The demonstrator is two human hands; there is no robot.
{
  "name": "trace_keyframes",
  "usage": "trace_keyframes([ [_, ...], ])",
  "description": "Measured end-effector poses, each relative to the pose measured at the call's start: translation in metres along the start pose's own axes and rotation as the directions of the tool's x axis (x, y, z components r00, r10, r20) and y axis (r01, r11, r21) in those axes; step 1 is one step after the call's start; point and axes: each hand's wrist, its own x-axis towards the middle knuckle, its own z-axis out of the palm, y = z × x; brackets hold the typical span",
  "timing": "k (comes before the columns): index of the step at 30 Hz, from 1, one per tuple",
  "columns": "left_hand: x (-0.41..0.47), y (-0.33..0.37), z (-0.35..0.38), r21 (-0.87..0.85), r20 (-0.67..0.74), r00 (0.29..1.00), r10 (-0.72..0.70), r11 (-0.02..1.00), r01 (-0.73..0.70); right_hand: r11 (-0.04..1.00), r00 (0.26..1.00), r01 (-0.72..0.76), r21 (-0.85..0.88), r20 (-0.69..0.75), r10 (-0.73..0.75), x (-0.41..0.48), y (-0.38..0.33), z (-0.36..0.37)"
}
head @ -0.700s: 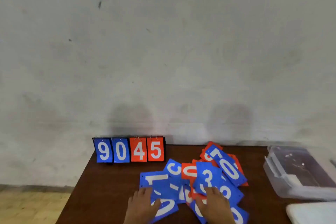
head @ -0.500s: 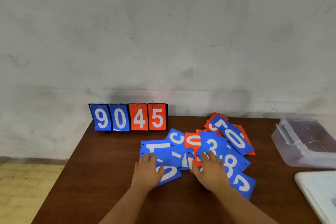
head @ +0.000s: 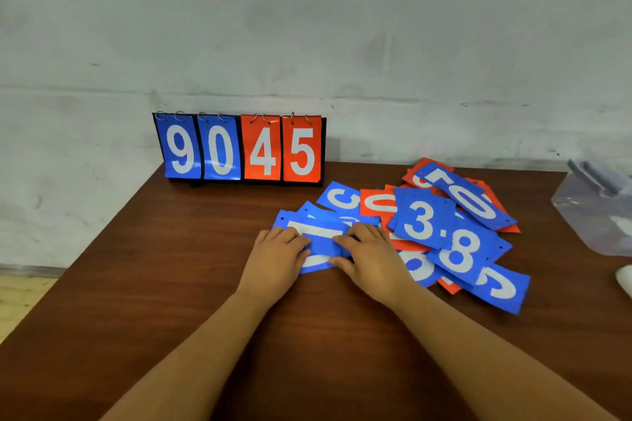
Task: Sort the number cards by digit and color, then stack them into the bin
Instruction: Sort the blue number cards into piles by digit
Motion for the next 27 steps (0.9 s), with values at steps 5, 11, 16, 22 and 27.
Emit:
trace_keyframes([
  [5,-0.015,0.004,-0.013,-0.081,-0.035,0.999,-0.033,0.996,0.03,0.969,0.991,0.088,-0.23,-0.077,-0.108,-0.016,-0.009,-0.01],
  [11,-0.054,0.04,-0.069,-0.506,-0.071,0.864,-0.499,0.765,0.4,0.995,0.86,-0.061,-0.074,-0.511,0.015,-0.057,-0.033,-0.034],
  [16,-0.067,0.064,-0.099,-0.831,0.522,0.655,-0.547,-0.152,0.535,0.993,0.805,0.112,-0.041,-0.582,-0.115,-0.085,-0.078,-0.031],
  [22,-0.104,0.066,-0.105,-0.878,0.376,0.697,-0.611,0.005,0.478,0.97,0.888,0.237,0.043,-0.414,-0.199,-0.126,-0.118,-0.021],
  [27,-0.134,0.063,-0.116,-0.867,0.325,0.675,-0.663,0.077,0.493,0.829,0.921,-0.101,0.551,-0.264,0.287,-0.147,-0.13,-0.036],
])
